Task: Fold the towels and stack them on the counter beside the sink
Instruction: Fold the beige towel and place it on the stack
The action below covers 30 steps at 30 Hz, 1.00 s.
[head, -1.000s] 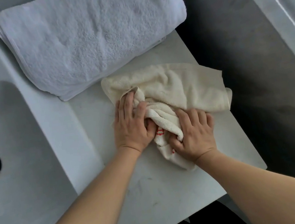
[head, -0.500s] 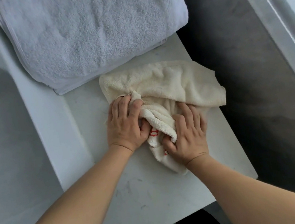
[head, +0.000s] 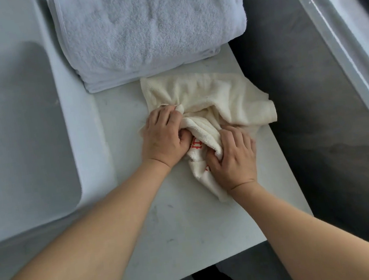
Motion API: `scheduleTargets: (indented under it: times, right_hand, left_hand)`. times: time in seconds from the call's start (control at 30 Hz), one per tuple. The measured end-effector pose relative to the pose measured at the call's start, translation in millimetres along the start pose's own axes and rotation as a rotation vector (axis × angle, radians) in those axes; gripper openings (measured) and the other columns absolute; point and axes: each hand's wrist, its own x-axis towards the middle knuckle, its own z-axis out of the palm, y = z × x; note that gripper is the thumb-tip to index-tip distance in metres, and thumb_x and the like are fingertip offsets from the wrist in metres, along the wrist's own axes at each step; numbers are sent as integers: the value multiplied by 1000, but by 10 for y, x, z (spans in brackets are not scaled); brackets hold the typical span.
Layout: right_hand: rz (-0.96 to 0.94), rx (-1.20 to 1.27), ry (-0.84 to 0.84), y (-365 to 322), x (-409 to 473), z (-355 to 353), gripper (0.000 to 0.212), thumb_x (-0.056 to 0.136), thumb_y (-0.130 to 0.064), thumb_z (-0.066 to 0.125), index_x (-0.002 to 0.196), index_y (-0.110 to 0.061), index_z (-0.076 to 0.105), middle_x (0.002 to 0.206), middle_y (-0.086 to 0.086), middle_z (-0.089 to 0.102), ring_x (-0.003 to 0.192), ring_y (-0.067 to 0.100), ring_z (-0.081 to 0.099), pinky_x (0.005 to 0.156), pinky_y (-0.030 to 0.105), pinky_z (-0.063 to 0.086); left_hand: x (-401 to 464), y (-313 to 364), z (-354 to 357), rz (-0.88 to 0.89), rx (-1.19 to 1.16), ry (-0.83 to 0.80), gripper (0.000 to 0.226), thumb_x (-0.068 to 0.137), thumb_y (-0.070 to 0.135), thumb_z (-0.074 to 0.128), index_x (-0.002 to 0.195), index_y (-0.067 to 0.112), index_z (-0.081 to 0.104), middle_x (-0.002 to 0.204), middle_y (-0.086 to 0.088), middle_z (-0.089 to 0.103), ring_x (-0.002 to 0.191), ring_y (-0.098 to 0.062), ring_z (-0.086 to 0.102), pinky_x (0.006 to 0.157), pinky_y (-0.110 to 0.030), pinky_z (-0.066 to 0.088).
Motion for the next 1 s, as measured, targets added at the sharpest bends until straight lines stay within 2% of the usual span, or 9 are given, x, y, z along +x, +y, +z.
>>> scheduleTargets:
  times: [0.1,0.27,0.33,0.47,0.53,0.7,0.8,0.87,1.0]
  right_hand:
    - [0,-10,-36,-40,-119,-127,39,81,-36,53,106,-6,62,105,9,63,103,32,56,95,37,35]
    - [-46,-22,-282,-81,-589,-440,38,71,-20,74,104,-6,61,101,7,65,98,31,58,88,34,38]
    - [-81,2,-272,-160,-770,-595,41,67,-17,78,101,-6,59,96,7,63,92,31,57,83,34,41]
    - [-203,61,-196,-420,-1011,-805,51,64,-19,81,109,-7,58,101,6,62,94,31,56,84,37,43]
    - [-270,18,-222,-571,-1061,-831,61,65,-24,80,119,-9,58,107,6,61,99,31,55,89,36,41]
    - [-251,-180,-443,-1074,-1127,-638,56,72,-33,72,122,-15,53,120,3,56,115,28,49,95,31,33]
    - [-180,-123,-529,-1549,-1252,-457,36,73,-27,69,103,-14,52,107,2,60,102,29,58,76,32,42]
    - [-154,-55,-567,-1939,-1381,-312,30,73,-22,67,94,-14,46,94,0,57,90,29,59,64,31,40]
    - [-129,-6,-603,-2803,-1714,-3,29,73,-19,65,96,-13,49,84,-2,58,79,25,56,61,31,42]
  left_hand:
    - [-267,144,-23,-101,-84,-5,39,69,10,72,105,-4,67,108,-21,65,102,-43,59,92,-47,50]
    - [-917,217,-260,-170,-85,-152,30,78,15,64,103,-2,61,108,-21,60,103,-41,53,92,-43,40]
    - [-1151,259,-441,-219,-218,-151,16,80,14,65,89,6,55,98,-17,59,98,-37,54,83,-37,39]
    - [-1602,193,-827,-338,-398,-73,23,77,19,72,76,13,50,77,4,53,68,-11,51,58,-15,33]
    - [-1809,56,-1039,-427,-429,-82,19,75,23,73,78,12,57,70,4,56,60,-6,46,52,-17,32]
    - [-2355,-462,-1484,-569,-530,-66,10,77,20,72,79,14,64,73,-2,65,65,-17,55,59,-28,43]
    - [-2727,-880,-1724,-627,-573,-49,10,78,18,72,75,15,63,71,-3,64,62,-16,53,59,-30,43]
    - [-2959,-1203,-1905,-650,-591,-33,11,77,18,71,73,16,61,70,-4,64,61,-13,51,58,-30,42]
    - [-3397,-1943,-2342,-665,-604,-8,10,77,19,71,76,15,62,77,-7,67,67,-20,58,62,-35,47]
